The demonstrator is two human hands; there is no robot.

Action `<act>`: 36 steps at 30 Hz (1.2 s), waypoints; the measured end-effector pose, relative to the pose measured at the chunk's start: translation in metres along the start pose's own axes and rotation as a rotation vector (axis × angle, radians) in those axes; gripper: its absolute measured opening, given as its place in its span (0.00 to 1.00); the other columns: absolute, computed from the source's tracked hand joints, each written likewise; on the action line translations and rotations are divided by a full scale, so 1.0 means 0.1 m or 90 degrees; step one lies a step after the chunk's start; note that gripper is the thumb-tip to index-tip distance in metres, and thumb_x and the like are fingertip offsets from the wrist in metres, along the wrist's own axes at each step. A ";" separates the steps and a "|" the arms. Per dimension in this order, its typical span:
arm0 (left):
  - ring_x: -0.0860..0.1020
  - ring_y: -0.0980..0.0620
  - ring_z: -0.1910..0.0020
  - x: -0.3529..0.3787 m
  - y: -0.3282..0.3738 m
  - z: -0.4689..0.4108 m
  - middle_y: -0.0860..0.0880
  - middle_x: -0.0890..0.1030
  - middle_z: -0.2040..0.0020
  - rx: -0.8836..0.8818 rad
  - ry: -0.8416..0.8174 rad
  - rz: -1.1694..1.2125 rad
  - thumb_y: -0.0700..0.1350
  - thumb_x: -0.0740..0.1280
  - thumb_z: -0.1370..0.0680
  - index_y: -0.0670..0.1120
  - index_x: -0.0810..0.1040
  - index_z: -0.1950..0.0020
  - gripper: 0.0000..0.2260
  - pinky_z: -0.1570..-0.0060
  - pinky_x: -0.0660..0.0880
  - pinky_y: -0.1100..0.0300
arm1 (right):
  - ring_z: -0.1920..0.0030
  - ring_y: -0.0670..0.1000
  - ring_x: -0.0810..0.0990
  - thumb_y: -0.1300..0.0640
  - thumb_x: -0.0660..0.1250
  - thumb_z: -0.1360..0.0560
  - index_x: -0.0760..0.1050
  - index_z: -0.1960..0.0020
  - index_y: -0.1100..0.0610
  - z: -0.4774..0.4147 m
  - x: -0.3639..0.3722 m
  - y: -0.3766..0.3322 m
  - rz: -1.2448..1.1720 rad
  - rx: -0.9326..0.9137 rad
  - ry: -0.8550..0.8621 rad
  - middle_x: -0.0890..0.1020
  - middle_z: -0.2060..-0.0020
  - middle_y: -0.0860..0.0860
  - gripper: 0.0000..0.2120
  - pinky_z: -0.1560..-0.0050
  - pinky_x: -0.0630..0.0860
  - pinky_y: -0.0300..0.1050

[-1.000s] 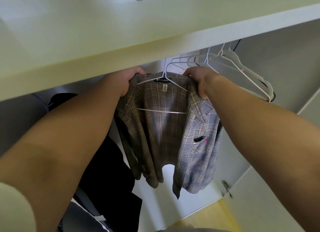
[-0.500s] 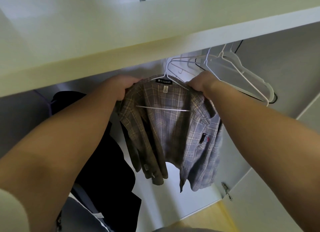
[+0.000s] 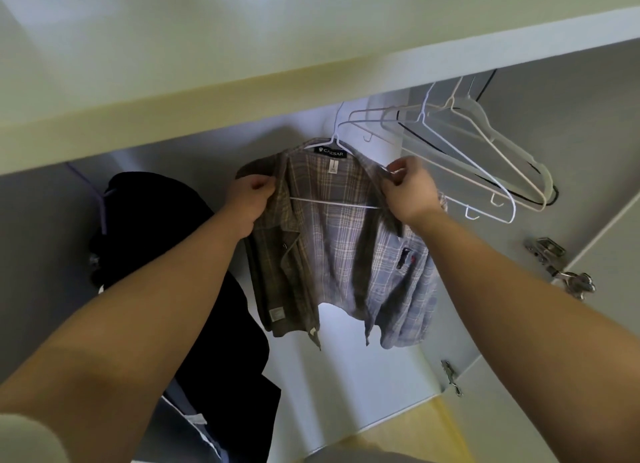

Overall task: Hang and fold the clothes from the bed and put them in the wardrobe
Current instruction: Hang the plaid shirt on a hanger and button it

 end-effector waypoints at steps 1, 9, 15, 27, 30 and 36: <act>0.82 0.42 0.46 0.02 -0.04 0.00 0.41 0.84 0.45 -0.012 -0.008 0.030 0.45 0.69 0.19 0.51 0.84 0.50 0.04 0.42 0.79 0.45 | 0.52 0.55 0.80 0.62 0.66 0.22 0.73 0.40 0.54 0.04 0.00 0.05 -0.013 0.011 0.007 0.79 0.46 0.55 0.12 0.52 0.82 0.54; 0.83 0.45 0.46 0.26 -0.41 0.18 0.42 0.84 0.44 -0.225 -0.075 0.314 0.35 0.64 0.18 0.44 0.81 0.45 0.08 0.60 0.83 0.52 | 0.57 0.57 0.81 0.68 0.59 0.23 0.74 0.50 0.56 0.22 0.13 0.71 -0.153 0.284 0.030 0.80 0.50 0.57 0.09 0.62 0.82 0.49; 0.81 0.49 0.49 0.44 -0.70 0.36 0.46 0.85 0.52 -0.347 -0.102 0.428 0.42 0.65 0.18 0.45 0.79 0.43 0.05 0.55 0.77 0.52 | 0.76 0.50 0.76 0.71 0.53 0.21 0.71 0.40 0.61 0.50 0.46 1.14 -0.402 0.530 -0.016 0.79 0.65 0.59 0.15 0.80 0.72 0.37; 0.81 0.53 0.59 0.68 -1.08 0.47 0.49 0.82 0.52 -0.347 -0.135 0.219 0.35 0.67 0.19 0.49 0.80 0.43 0.10 0.60 0.74 0.59 | 0.51 0.60 0.78 0.66 0.70 0.25 0.74 0.34 0.61 0.62 0.64 1.21 -0.147 0.428 -0.119 0.79 0.48 0.61 0.20 0.56 0.78 0.50; 0.81 0.52 0.58 0.76 -1.20 0.53 0.46 0.82 0.50 -0.358 -0.120 0.183 0.35 0.67 0.19 0.47 0.79 0.39 0.12 0.63 0.74 0.61 | 0.45 0.60 0.79 0.63 0.73 0.26 0.72 0.31 0.60 0.60 0.66 1.26 -0.116 0.397 -0.100 0.80 0.43 0.59 0.25 0.44 0.80 0.55; 0.79 0.53 0.68 0.75 -1.56 0.78 0.48 0.79 0.61 -0.382 -0.030 0.086 0.37 0.62 0.17 0.48 0.76 0.50 0.07 0.73 0.71 0.64 | 0.49 0.55 0.80 0.60 0.75 0.26 0.72 0.35 0.55 0.70 0.91 1.31 -0.249 0.343 -0.118 0.82 0.45 0.55 0.23 0.52 0.76 0.47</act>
Point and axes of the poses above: each hand's wrist, its own z-axis away from the middle knuckle, its own x-axis out of the palm, y = z × x, the point moved 8 cm from there along -z, towards the middle knuckle
